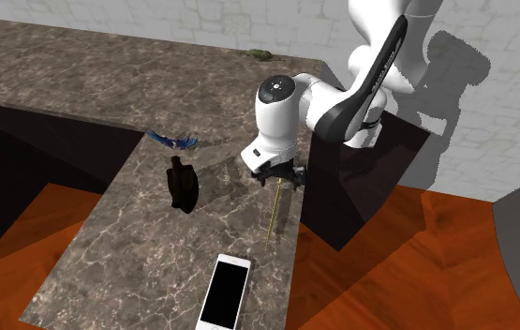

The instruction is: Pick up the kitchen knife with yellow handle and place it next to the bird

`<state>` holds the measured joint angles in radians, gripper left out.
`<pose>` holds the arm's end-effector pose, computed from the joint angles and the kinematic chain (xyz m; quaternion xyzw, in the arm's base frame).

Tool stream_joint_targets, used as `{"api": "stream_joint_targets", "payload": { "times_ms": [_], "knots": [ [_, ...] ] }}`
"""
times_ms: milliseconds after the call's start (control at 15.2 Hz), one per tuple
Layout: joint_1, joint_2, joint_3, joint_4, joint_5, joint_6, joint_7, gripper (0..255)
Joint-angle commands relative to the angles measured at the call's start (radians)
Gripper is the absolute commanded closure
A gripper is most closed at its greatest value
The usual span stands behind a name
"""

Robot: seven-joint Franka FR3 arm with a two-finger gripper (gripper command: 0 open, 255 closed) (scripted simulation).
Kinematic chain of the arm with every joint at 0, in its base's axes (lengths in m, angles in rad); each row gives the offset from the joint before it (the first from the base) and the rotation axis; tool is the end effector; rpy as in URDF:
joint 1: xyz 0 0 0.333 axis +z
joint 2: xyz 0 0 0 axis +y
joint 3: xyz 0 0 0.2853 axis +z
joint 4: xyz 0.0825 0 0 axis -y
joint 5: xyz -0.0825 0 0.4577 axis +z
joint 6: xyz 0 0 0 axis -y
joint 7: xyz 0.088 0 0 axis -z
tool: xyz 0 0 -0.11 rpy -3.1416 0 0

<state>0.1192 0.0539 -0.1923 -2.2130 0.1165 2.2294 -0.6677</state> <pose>0.5846 -0.0394 0.2708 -0.9652 -0.2576 0.0022 0.0440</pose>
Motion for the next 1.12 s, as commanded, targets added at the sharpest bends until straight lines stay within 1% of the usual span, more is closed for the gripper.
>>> {"api": "stream_joint_targets", "payload": {
  "times_ms": [0,462,528,1056],
  "knots": [
    [0.0,0.012,0.0,-0.005,0.004,0.017,-0.004,0],
    [0.0,0.012,0.0,-0.005,0.004,0.016,-0.004,0],
    [0.0,0.012,0.0,-0.005,0.004,0.016,-0.004,255],
    [0.0,0.012,0.0,-0.005,0.004,0.016,-0.004,255]
  ]
}}
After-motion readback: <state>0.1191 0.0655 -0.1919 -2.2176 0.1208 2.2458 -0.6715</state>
